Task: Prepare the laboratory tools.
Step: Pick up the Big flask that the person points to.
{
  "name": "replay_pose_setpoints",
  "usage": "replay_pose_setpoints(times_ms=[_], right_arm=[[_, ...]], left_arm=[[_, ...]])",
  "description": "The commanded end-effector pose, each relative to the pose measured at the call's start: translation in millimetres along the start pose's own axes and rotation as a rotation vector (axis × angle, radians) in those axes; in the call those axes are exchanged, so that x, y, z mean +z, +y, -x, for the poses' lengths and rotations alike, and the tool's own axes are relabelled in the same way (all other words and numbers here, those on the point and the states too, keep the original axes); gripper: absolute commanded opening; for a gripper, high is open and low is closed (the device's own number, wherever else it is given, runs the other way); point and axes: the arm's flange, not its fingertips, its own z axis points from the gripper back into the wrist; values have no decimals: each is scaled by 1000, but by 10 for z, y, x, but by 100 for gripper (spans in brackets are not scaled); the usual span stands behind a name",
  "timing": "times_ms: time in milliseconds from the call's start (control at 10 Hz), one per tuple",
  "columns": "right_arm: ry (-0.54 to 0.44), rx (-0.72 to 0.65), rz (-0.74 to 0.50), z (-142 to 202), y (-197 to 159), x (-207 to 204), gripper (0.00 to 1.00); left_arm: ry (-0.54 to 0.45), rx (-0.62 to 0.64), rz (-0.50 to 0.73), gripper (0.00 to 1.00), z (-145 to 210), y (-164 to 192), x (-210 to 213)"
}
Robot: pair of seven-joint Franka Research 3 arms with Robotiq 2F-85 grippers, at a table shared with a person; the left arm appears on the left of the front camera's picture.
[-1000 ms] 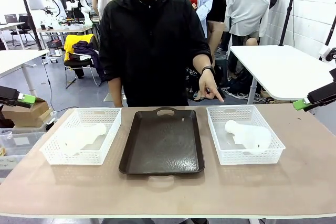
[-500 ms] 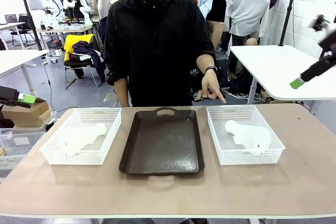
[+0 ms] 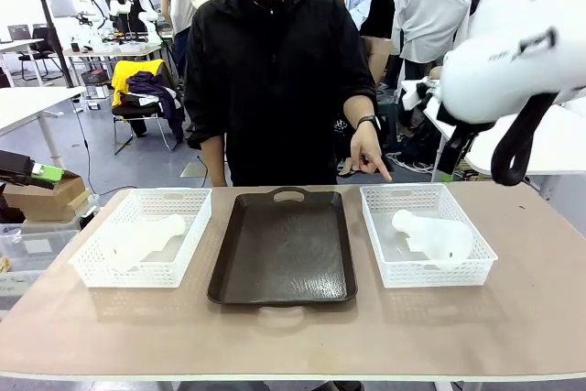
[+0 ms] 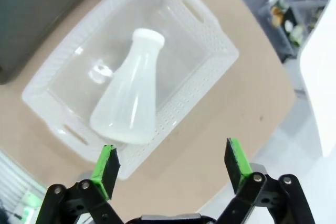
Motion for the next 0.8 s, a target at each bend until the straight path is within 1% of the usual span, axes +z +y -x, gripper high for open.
replay_pose_setpoints(times_ms=[0,100,200,300,500,700], right_arm=[[70,-18,60,-188,-60,-223,100],[105,-16,61,-247,0,-407,100],[101,-18,74,-314,51,-519,100],[68,-30,59,-367,115,-580,100],[-7,-81,-26,-489,187,-761,100],[-2,-60,-105,-626,238,-951,100]], left_arm=[[-6,-1,7,100,5,6,18],[-6,-1,7,100,5,6,18],[-6,-1,7,100,5,6,18],[-6,-1,7,100,5,6,18],[-6,-1,7,100,5,6,18],[-6,-1,7,100,5,6,18]])
